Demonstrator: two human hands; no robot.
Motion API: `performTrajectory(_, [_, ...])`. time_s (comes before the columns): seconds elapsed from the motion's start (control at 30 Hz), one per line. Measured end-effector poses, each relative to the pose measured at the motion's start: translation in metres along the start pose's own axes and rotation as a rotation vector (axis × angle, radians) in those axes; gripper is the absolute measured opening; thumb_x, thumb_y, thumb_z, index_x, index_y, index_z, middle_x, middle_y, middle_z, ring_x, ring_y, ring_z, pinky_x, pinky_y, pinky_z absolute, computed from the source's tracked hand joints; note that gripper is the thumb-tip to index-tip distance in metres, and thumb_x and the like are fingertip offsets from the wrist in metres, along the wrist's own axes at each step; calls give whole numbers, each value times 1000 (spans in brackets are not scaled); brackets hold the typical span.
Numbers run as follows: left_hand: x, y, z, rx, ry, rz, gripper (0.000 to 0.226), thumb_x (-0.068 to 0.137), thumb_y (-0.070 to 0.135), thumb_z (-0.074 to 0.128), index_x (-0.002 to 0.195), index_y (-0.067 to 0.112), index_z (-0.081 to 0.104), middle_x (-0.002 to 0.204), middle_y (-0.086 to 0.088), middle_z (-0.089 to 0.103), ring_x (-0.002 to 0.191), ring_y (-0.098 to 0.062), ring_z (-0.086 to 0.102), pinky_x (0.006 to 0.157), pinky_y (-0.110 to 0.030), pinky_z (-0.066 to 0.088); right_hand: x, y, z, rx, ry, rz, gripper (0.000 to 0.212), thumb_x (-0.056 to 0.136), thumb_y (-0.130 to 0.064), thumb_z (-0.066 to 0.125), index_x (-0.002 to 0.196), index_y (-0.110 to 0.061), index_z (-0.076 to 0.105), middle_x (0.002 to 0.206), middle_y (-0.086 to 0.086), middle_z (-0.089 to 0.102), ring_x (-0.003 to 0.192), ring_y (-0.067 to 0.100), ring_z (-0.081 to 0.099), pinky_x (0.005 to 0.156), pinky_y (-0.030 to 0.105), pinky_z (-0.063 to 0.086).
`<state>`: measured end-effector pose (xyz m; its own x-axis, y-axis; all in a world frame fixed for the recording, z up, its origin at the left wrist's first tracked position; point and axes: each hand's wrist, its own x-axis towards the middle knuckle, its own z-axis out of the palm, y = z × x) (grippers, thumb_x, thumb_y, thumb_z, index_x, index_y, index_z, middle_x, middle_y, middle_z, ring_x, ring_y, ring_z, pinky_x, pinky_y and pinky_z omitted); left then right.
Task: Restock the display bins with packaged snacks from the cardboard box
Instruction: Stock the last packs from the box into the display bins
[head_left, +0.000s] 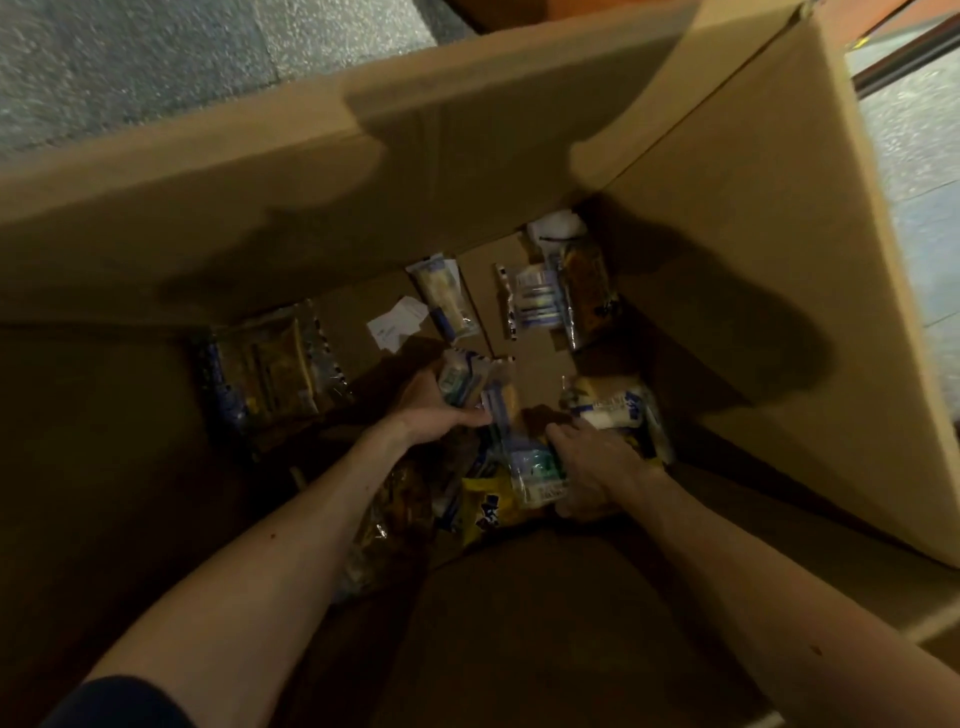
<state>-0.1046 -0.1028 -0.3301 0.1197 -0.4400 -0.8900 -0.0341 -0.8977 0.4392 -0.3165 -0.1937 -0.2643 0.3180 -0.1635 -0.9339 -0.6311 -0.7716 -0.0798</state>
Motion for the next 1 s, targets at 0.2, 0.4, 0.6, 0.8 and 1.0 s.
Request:
performTrajectory(0.2, [-6,14,4,296,-99,-64,93,66,45,90,139,10,45,136,-5,50,126,-25,50,104,-40,45,-7,5,10,-79,-123,-26,144,55,-66,86,158,-28,-7,163,3,10,149,37,12,110,66,33])
performTrajectory(0.4, [2,4,8,321,-98,-23,71,66,37,92,124,14,58,122,-4,63,110,-22,61,99,-43,52,-14,13,11,88,-57,-30,110,82,-43,78,159,-30,1,164,6,11,147,38,19,113,57,30])
performTrajectory(0.6, [-12,11,-2,191,-11,-16,51,75,23,87,115,14,58,107,3,61,103,-16,58,91,-33,49,-22,28,-3,544,59,49,90,84,-37,77,156,-28,25,154,4,39,135,26,43,106,35,40])
performTrajectory(0.8, [-43,24,-37,13,22,74,63,72,21,88,127,17,56,108,8,62,107,-12,58,92,-31,44,-50,42,-20,1263,38,114,76,87,-17,74,151,-30,34,135,-2,48,101,14,58,72,29,56])
performTrajectory(1.0, [-101,49,-75,-141,22,104,64,66,22,89,122,18,60,112,-1,70,101,-16,70,92,-44,56,-85,35,-32,1739,29,14,45,91,-14,63,133,-26,52,127,9,65,117,29,63,99,51,52])
